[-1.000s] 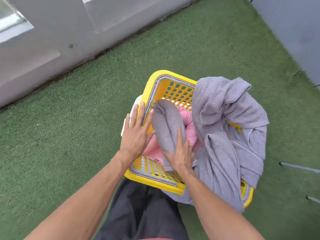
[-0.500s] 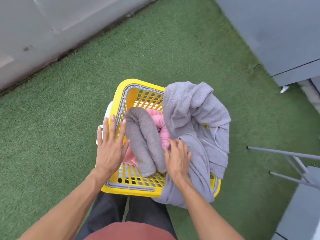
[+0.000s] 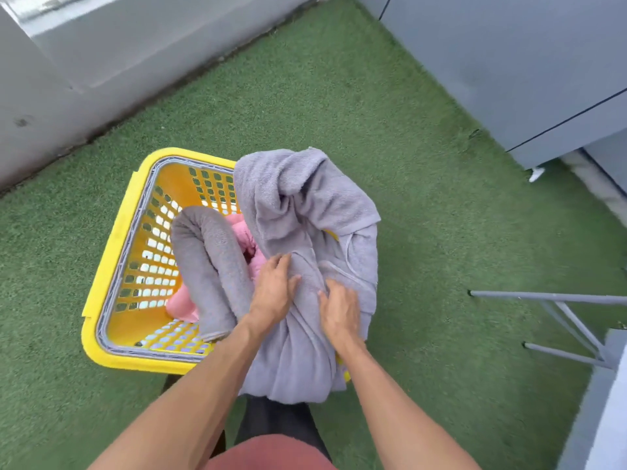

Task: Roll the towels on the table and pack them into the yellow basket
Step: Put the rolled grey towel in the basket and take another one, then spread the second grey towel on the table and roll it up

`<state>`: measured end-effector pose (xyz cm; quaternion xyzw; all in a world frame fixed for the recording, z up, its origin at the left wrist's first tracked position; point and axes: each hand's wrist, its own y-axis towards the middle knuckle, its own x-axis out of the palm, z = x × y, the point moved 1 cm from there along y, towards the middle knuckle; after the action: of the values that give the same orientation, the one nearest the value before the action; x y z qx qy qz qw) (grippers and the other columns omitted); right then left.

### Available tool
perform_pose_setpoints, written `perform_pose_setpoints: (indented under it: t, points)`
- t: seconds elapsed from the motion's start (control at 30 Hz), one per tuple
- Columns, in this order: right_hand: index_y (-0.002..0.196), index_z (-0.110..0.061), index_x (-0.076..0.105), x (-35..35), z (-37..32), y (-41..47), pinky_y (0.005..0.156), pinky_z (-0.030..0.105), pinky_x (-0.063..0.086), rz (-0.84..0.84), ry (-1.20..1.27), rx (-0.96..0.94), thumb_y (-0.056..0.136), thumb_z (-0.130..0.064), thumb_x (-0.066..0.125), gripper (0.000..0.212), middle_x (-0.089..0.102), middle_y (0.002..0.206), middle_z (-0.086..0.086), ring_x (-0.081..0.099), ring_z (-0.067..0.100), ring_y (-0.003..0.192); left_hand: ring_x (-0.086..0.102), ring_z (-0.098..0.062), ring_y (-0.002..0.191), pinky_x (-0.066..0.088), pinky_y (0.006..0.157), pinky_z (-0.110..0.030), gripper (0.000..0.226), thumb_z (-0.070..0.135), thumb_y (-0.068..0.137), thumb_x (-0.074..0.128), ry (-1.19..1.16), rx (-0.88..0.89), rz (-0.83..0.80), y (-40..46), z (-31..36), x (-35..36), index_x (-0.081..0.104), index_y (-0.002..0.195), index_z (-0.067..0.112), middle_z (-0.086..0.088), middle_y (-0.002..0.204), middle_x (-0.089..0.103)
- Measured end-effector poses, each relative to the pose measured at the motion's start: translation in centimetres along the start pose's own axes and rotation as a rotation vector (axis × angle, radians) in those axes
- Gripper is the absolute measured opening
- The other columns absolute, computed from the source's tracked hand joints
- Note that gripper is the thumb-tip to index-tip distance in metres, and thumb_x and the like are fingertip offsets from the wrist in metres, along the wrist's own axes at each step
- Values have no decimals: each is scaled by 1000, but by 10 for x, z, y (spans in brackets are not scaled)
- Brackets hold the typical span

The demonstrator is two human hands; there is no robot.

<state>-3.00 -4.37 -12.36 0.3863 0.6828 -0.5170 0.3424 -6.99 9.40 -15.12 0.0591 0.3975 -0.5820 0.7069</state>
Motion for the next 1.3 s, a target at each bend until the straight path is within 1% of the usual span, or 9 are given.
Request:
perform_pose_setpoints:
  t: [0.1, 0.27, 0.43, 0.53, 0.6, 0.8, 1.0, 1.13, 1.3]
  points:
    - [99, -17, 66, -5, 4, -6, 81, 36, 43, 33, 196, -14, 93, -22, 56, 13, 71, 97, 7, 58, 28, 101, 47, -37, 112, 43, 92, -46, 44, 25, 90, 63, 144, -57, 64, -11, 12, 6, 54, 132, 14, -11, 127, 55]
    - [90, -17, 61, -17, 21, -28, 75, 39, 48, 80, 499, -136, 94, -23, 57, 8, 67, 84, -1, 61, 19, 84, 54, -35, 93, 46, 63, -41, 48, 27, 78, 76, 386, 187, 238, -35, 32, -2, 58, 122, 27, -6, 109, 59]
    - [94, -19, 54, -43, 34, -65, 74, 26, 44, 97, 664, -302, 97, -23, 52, 5, 63, 87, -2, 59, 13, 83, 53, -25, 96, 43, 69, -35, 22, 37, 86, 59, 466, 533, 243, -52, 54, -29, 68, 104, 30, 3, 105, 62]
    - [95, -20, 57, -56, 40, -87, 77, 20, 45, 77, 727, -306, 94, -26, 57, 6, 64, 92, -4, 60, 7, 85, 57, -23, 91, 41, 71, -32, 12, 32, 83, 69, 481, 617, 241, -70, 65, -46, 71, 93, 26, 7, 96, 66]
    - [96, -26, 61, -65, 44, -105, 78, 18, 48, 48, 807, -267, 90, -30, 63, 8, 64, 97, -5, 62, 6, 84, 59, -21, 85, 36, 72, -27, 15, 34, 87, 61, 448, 639, 272, -89, 74, -54, 71, 92, 24, 8, 89, 67]
    - [108, -29, 63, -84, 63, -173, 80, 27, 53, 25, 1062, -156, 88, -26, 69, 22, 73, 90, 3, 68, 12, 88, 65, -20, 79, 34, 71, -27, 26, 33, 89, 44, 381, 755, 313, -176, 103, -61, 67, 91, 22, 7, 84, 69]
    - [112, -6, 69, -114, 104, -242, 92, 30, 50, -60, 1358, -121, 78, -37, 76, 47, 72, 108, 9, 66, 17, 106, 61, -18, 78, 38, 71, -31, 22, 30, 92, 44, 407, 978, 282, -249, 117, -58, 64, 93, 22, 6, 80, 64]
    - [109, 5, 68, -152, 142, -276, 78, 28, 55, -235, 1177, -43, 89, -17, 67, 29, 70, 107, 18, 68, 18, 91, 59, -15, 75, 35, 70, -23, 17, 29, 90, 48, 409, 1127, 180, -279, 137, -37, 64, 88, 22, 7, 78, 63]
    - [112, -14, 70, -202, 171, -306, 97, 30, 49, -29, 654, -165, 89, -19, 67, 23, 72, 104, 1, 66, 8, 100, 59, -12, 78, 43, 70, -23, 20, 34, 89, 54, 266, 1111, -145, -285, 175, -6, 65, 102, 23, 7, 86, 63]
